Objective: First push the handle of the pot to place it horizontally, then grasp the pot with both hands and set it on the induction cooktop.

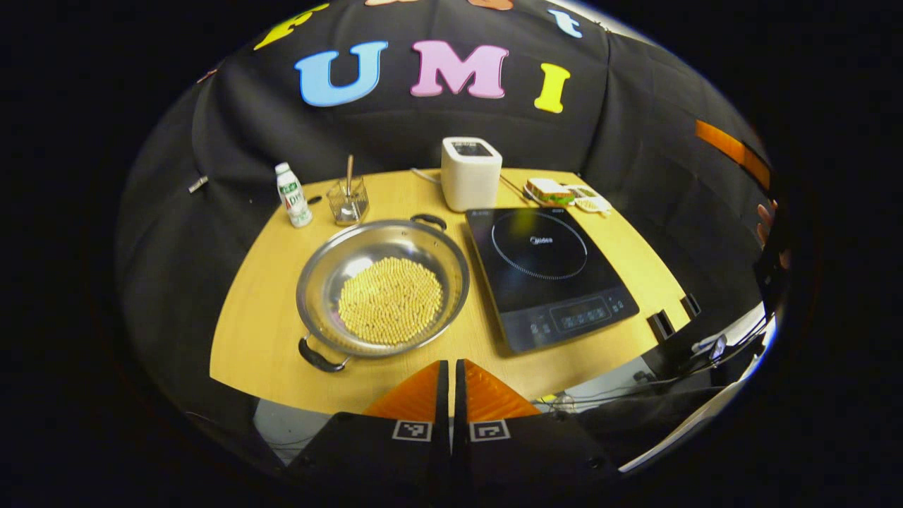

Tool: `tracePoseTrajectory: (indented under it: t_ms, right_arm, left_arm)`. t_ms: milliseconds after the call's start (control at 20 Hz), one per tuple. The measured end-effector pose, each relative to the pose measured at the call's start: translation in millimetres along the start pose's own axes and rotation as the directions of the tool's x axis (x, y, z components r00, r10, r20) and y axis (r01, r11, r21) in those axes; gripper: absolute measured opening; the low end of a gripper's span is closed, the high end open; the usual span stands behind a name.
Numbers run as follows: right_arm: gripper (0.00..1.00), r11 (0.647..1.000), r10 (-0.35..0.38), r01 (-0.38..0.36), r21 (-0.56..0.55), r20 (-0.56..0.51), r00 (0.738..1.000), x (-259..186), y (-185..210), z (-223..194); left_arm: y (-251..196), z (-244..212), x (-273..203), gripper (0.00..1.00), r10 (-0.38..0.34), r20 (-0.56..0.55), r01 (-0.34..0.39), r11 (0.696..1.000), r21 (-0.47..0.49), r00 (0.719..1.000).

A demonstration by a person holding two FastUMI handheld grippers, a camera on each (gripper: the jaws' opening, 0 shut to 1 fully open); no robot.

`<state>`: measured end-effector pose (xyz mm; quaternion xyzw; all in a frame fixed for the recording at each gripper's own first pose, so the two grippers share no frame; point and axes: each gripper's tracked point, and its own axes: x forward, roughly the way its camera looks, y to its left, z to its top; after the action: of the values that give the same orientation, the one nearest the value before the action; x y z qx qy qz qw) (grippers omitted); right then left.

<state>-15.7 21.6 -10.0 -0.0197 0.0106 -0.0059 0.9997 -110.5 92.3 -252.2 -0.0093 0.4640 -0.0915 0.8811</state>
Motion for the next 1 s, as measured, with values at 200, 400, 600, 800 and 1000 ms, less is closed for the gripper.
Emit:
tracePoseTrajectory:
  t_ms: [200, 400, 600, 800, 1000]
  right_arm:
    - [0.98, 1.000, -0.012, 0.012, -0.015, -0.004, 1.000, -1.2, 4.8, -0.2]
    - [0.98, 0.999, -0.017, 0.017, -0.042, -0.009, 1.000, -1.7, 8.8, -2.0]
    - [0.98, 0.998, -0.027, 0.026, -0.050, -0.009, 1.000, 0.3, 11.8, 0.6]
    - [0.98, 0.997, -0.041, 0.040, -0.061, -0.011, 0.999, 2.5, 13.0, -0.3]
    - [0.98, 0.997, -0.050, 0.049, -0.058, -0.015, 0.999, 5.4, 14.7, -1.6]
  left_arm:
    - [37.1, -20.3, 13.2, 0.05, -0.034, -0.107, 0.021, 0.992, -0.121, 0.994]
    - [69.1, -23.4, 29.8, 0.05, -0.043, -0.139, 0.015, 0.980, -0.199, 0.989]
    - [95.5, -33.7, 55.7, 0.05, -0.019, -0.198, -0.031, 0.968, -0.250, 0.980]
    - [112.4, -41.4, 75.2, 0.05, 0.004, -0.237, -0.071, 0.959, -0.274, 0.971]
    - [112.9, -40.8, 87.6, 0.05, -0.019, -0.243, -0.059, 0.949, -0.311, 0.970]
